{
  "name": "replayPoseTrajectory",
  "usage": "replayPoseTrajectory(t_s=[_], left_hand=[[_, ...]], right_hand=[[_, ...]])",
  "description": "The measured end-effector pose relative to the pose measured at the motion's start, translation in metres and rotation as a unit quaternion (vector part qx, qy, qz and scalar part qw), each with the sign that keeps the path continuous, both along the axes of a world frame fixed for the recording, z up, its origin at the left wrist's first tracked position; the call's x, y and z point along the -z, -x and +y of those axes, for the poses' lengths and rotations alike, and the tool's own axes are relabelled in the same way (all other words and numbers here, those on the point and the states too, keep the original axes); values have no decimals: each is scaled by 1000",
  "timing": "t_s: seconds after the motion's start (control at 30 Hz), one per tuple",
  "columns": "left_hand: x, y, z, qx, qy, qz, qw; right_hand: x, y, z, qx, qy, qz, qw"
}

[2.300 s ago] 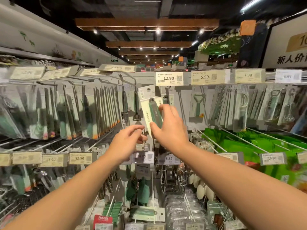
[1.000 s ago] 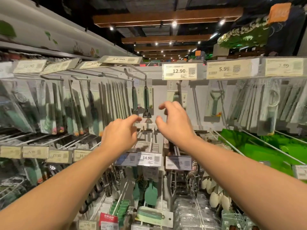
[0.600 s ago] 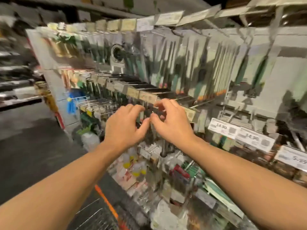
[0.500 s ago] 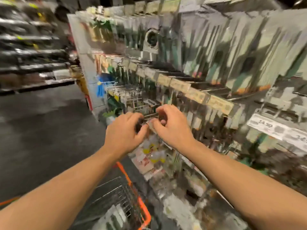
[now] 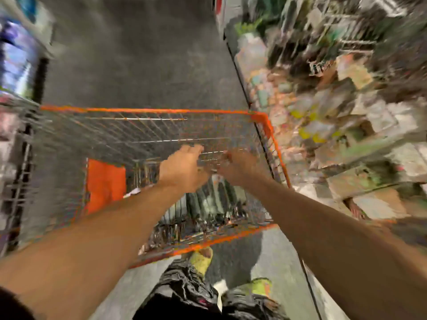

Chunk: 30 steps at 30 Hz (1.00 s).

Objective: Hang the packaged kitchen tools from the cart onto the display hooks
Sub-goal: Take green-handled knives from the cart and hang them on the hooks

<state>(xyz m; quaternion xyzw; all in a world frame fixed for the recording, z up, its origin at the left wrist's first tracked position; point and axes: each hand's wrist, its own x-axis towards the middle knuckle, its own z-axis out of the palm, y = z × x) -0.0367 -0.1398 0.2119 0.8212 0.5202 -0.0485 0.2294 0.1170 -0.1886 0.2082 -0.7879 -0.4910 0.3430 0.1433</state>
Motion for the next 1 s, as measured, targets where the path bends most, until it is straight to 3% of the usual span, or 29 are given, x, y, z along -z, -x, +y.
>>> replayPoseTrajectory(t_s=[0.27,0.37,0.53,0.77,1.0], left_hand=[[157,0,-4,-36,135,1,990],[213,-16,-18,-115,199,-53,972],[276,-36,-28,-226,340,-76,910],[323,-59,-36,-331,349,-76,873],[329,-70,-43,-453,380,-154,792]], right_hand=[[153,-10,-4,31,224,32,974],[212,-16,-12,72,283,49,955],[280,-30,-2,142,268,-23,953],[322,-33,7,193,247,-83,946],[326,-28,9,192,256,-84,944]])
